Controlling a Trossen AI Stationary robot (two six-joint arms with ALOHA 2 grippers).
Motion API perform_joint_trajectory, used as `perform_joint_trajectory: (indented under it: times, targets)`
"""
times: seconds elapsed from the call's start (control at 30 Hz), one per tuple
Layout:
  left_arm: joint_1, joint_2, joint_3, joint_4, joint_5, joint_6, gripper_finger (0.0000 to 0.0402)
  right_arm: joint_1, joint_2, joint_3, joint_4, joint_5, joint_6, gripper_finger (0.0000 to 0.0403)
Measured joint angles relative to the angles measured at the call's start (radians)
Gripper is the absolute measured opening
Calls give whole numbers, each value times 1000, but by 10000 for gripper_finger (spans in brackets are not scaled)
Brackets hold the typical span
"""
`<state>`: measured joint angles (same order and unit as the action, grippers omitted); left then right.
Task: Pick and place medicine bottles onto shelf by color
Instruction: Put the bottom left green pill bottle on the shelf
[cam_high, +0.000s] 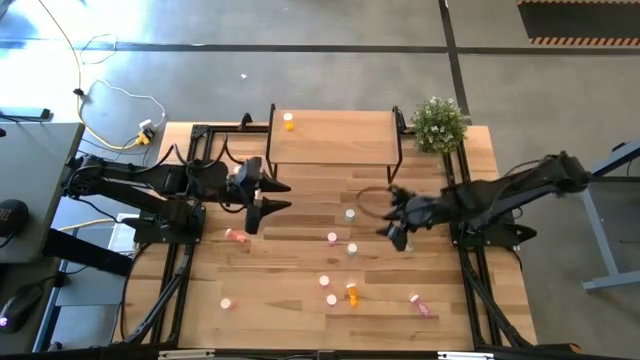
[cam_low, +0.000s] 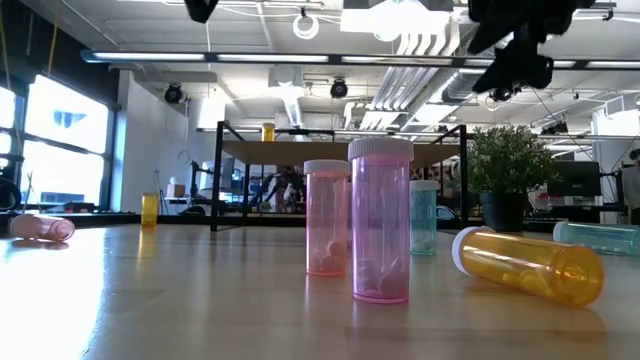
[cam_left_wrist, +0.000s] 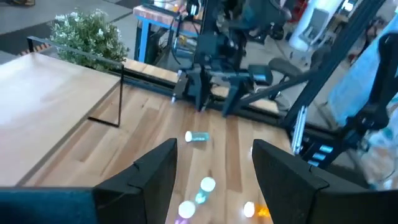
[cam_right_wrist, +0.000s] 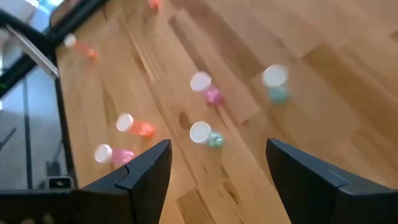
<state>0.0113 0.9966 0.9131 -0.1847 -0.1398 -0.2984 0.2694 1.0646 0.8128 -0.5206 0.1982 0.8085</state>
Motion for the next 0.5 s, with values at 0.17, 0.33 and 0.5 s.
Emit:
perform_joint_trajectory:
  times: [0.17,0.33,0.5]
  targets:
    - [0,1,0,-47,-6,39,197,75,120,-32,151,96,-14,252]
    - [0,1,0,-47,-7,40,197,118,231,-24,240,153,-55,252]
    - [0,1,0,-45,-6,48,197,139,322,-23,316,212,-83,252]
